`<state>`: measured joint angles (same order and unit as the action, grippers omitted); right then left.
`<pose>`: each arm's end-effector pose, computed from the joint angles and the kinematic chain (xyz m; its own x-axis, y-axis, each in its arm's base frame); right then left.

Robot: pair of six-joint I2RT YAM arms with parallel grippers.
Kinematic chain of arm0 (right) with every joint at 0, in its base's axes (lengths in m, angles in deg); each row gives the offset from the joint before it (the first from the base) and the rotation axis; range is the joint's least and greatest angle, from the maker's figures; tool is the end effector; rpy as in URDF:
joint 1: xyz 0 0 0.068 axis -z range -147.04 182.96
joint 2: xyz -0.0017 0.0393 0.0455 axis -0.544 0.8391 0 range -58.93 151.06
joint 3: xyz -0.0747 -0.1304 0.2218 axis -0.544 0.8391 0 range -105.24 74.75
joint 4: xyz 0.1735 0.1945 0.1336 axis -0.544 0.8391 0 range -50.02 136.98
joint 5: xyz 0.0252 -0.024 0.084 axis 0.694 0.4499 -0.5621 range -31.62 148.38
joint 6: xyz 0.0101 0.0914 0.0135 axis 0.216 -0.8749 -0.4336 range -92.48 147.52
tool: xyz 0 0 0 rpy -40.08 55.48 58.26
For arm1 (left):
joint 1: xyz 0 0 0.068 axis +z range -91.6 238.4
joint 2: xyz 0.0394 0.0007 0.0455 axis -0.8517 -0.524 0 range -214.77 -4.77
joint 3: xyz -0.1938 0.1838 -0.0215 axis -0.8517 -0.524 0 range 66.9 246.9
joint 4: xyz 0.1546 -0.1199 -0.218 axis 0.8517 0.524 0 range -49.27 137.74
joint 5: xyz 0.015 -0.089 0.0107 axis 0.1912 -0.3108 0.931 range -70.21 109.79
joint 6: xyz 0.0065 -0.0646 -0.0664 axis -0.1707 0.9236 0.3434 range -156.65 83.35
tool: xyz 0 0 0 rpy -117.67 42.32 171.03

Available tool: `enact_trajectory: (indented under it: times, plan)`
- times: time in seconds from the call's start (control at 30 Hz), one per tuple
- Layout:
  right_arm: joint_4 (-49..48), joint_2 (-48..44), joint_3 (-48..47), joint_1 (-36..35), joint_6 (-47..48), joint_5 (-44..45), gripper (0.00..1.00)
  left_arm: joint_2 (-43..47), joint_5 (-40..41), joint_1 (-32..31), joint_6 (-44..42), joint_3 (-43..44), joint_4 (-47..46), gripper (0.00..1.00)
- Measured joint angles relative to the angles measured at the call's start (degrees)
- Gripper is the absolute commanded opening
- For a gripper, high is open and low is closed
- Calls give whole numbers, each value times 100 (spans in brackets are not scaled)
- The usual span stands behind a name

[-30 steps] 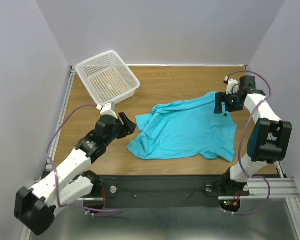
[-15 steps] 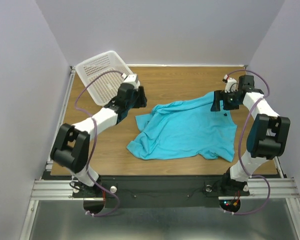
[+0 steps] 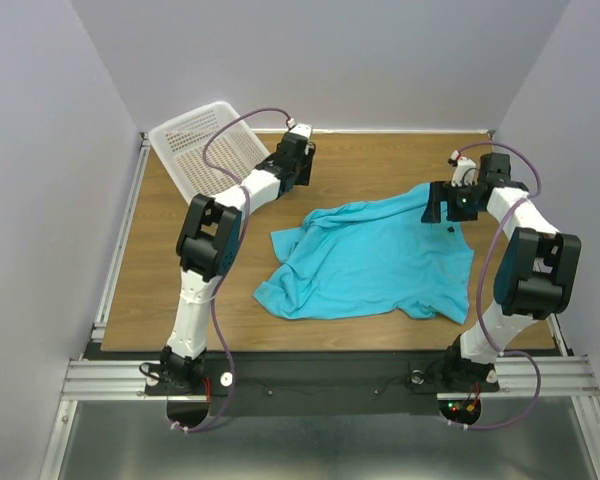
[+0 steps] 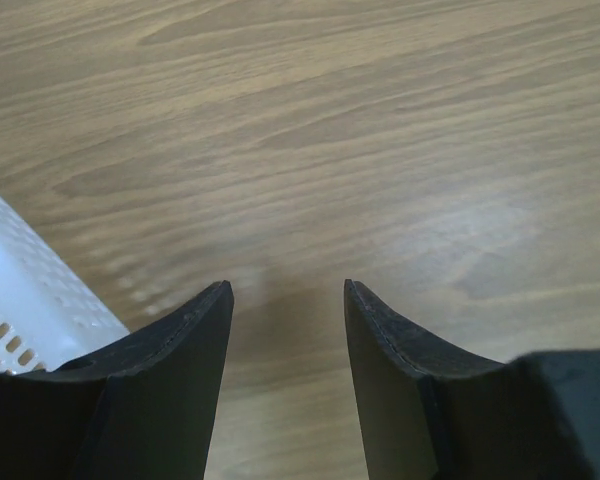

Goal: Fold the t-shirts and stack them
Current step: Flatten the tshirt out

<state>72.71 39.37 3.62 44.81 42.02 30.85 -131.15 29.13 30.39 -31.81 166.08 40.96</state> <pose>0.4059 -0.0456 0.1678 -0.8085 -0.0572 -0.5857 -0.2553 0.9308 0.2616 0.5251 -0.2638 0.1760 -0.4336 0.1364 -0.8907 0.3007 0.9537 -0.0003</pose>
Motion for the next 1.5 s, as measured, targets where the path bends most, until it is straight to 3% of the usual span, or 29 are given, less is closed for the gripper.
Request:
enact_trajectory:
  times: [0.17, 0.33, 0.87, 0.97, 1.2, 1.5]
  plan:
    - [-63, -24, 116, 22, -42, -39, 92, -837, 802, -48, -131, 1132, 688, 60]
    - [-61, -85, 269, 31, -63, -68, 92, -949, 1460, -2, -120, 1182, 1069, 60]
    - [-109, -155, 269, 57, -79, -109, 92, 772, 1860, 376, 319, -1139, 977, 61]
    - [-111, -175, 269, 59, -72, -79, 92, 1200, 1545, 380, 354, -1576, 879, 61]
    - [-111, -175, 245, 155, -33, 44, 92, 2295, -273, 422, 157, -2446, 511, 63]
    - [-120, 2, -140, 354, -31, 103, 92, 2299, -1558, 420, 52, -2671, 382, 60]
